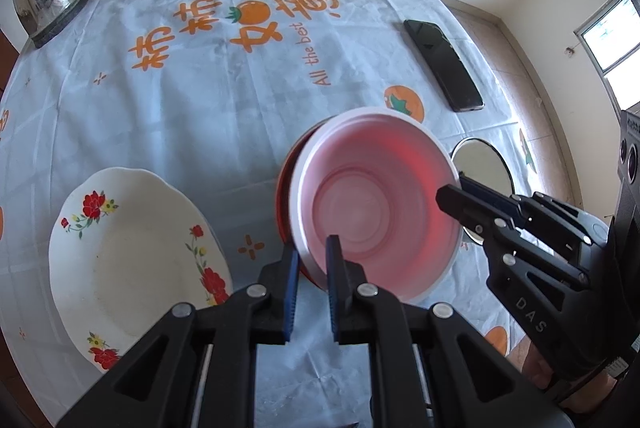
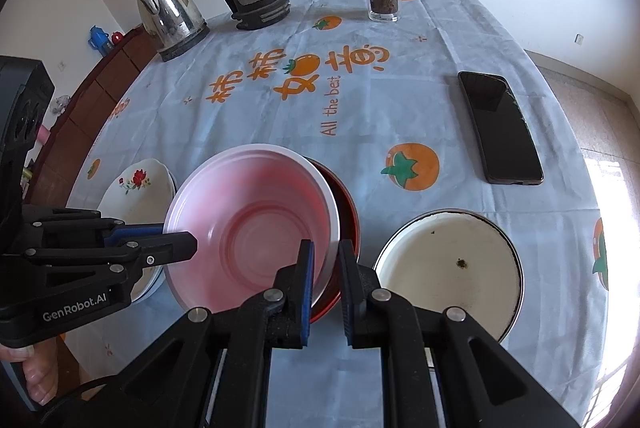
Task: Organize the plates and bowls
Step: 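Lower the pink basin into the steel bowl with both grippers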
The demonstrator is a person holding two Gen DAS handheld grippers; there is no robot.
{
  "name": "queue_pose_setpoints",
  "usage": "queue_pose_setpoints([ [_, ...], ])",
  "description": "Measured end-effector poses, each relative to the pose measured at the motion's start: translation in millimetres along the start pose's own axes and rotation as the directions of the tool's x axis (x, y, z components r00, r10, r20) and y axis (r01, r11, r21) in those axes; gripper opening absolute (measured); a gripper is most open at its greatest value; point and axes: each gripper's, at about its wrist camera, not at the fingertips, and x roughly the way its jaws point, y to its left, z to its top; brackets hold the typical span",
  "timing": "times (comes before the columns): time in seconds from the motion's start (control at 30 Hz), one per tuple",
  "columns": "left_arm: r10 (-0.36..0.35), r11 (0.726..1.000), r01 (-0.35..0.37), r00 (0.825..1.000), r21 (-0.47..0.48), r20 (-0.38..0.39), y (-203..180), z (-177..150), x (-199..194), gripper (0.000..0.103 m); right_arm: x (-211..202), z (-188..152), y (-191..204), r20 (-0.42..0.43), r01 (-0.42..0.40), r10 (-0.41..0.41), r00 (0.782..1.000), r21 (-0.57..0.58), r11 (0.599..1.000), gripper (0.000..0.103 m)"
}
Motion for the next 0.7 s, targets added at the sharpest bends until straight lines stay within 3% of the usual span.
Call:
queue_pose_setpoints([
  [0.7,-0.012,1.000,0.012,1.000,-0.001,-0.014,1.2,1.6,5.9,0.010,4.3,-1.2,-3.2,-0.006,0.006,-0.006,1.000,0.011,1.000,0.013],
])
